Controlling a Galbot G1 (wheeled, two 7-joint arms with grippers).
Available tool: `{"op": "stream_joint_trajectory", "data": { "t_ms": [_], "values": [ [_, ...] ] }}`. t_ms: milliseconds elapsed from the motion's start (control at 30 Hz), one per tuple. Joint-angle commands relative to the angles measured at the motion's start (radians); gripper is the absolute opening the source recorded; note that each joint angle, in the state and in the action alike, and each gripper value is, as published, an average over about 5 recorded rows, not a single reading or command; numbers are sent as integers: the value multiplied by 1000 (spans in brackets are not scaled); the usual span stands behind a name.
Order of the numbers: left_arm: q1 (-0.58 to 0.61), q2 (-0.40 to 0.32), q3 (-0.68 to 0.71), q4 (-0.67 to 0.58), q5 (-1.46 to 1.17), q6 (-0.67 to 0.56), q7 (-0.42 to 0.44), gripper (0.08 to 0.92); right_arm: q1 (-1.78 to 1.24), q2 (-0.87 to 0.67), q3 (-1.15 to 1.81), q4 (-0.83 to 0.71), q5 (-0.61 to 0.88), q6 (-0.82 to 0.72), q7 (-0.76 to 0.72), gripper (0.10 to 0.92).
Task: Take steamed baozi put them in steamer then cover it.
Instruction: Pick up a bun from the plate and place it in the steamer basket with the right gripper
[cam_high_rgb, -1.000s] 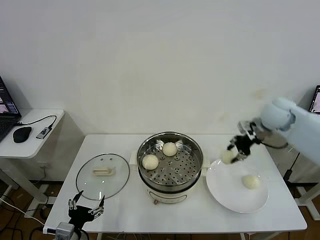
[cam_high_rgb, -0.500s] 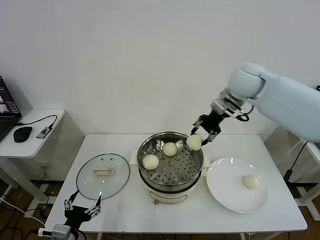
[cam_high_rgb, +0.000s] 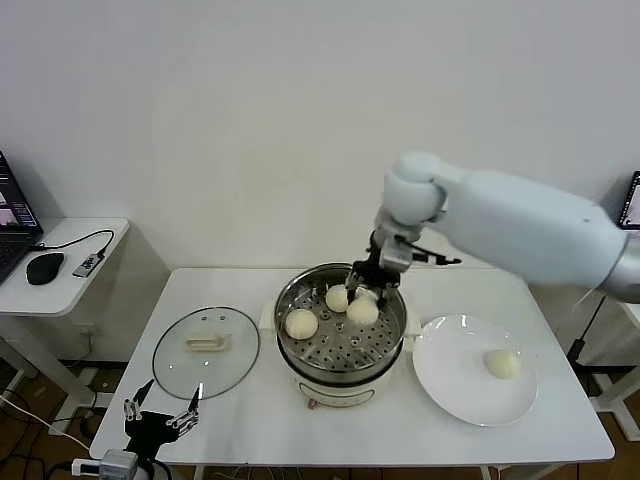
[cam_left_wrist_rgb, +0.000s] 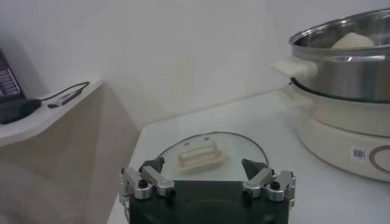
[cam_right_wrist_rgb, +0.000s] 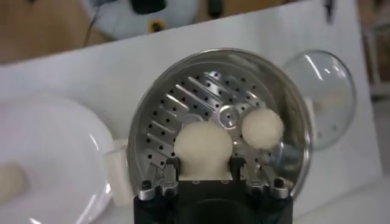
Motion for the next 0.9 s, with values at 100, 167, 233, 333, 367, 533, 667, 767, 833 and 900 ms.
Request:
{"op": "stream_joint_trajectory", "data": {
  "t_ms": [100,167,233,333,367,533,667,767,833,900],
  "values": [
    [0,5,1,1,-1,1,0,823,-117,86,9,13,-163,99,5,518],
    [-1,6,0,-1,-2,1,1,823,-128,92,14,11,-178,96,8,518],
    [-1,7,0,-2,-3,2,1,823,-136,99,15,0,-188,93,11,517],
    [-2,8,1,-1,-4,2,2,823,-150,105,23,-20,-216,93,15,518],
    [-2,8,2,-1,-4,2,2,823,-153,107,26,-25,-224,91,16,518],
    [-2,6,5,2,-3,2,2,823,-163,112,29,-40,-229,73,24,518],
    [-4,5,7,2,-4,2,3,823,-169,113,28,-37,-214,55,29,517],
    [-5,5,7,3,-5,3,4,823,-169,113,30,-33,-210,48,29,518],
    [-5,4,7,5,-5,3,4,823,-169,114,29,-33,-207,45,31,518],
    [-6,3,8,7,-4,3,4,823,-170,115,29,-36,-207,42,34,518]
  ]
}}
